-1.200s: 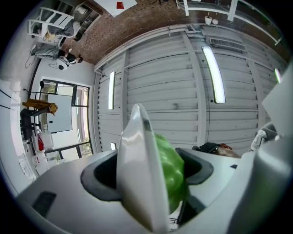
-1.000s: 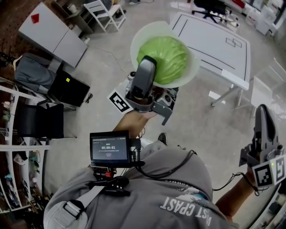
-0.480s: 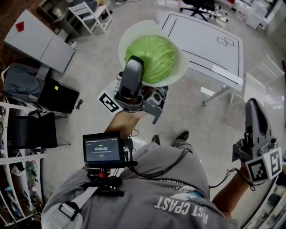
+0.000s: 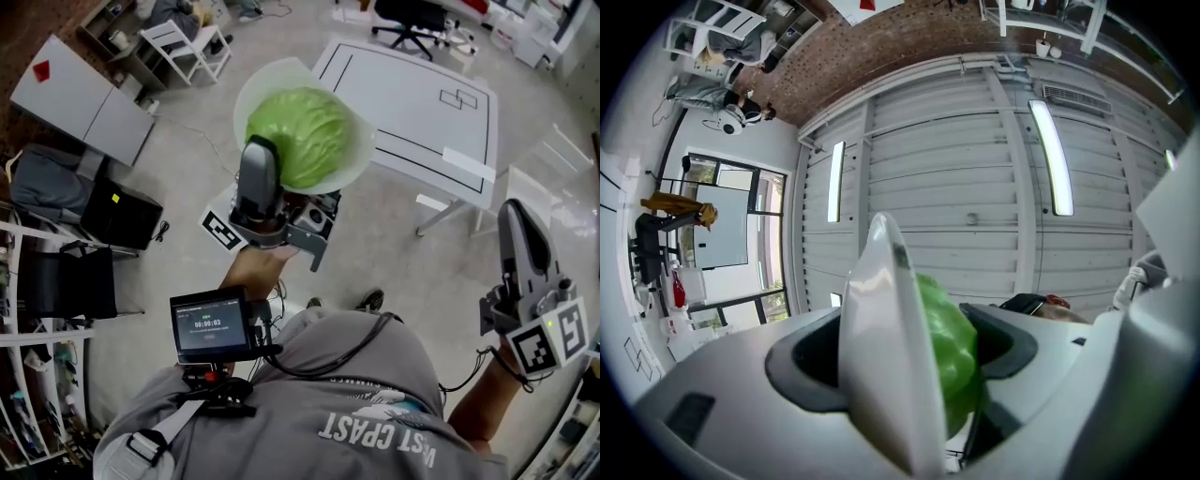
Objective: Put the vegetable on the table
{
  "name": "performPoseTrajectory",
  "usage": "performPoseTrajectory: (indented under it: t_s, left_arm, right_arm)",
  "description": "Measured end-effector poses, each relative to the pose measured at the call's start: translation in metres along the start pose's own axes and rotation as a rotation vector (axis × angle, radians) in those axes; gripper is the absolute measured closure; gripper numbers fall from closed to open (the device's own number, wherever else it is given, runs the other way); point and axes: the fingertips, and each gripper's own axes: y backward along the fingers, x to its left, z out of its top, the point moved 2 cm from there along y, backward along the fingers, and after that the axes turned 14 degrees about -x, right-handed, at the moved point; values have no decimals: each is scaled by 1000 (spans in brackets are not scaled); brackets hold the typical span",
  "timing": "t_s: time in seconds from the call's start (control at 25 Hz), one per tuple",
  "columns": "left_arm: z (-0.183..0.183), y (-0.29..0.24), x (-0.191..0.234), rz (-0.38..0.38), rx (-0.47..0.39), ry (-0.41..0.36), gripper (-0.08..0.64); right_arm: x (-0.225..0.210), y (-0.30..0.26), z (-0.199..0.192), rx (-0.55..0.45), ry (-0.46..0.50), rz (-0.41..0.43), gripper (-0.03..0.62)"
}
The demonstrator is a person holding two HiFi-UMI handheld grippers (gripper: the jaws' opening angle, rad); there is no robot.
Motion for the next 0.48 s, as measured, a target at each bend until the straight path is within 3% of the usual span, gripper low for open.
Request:
performPoseTrajectory:
  t_s: [0.16,0.48]
  left_arm:
    - [-21,0,19,6,-13,-8,192]
    - [-43,-19,21,-32,-22,-38,192]
  right_arm:
    - [-29,4,1,7,4,10,584]
    - [-52,11,40,-14,68,31,584]
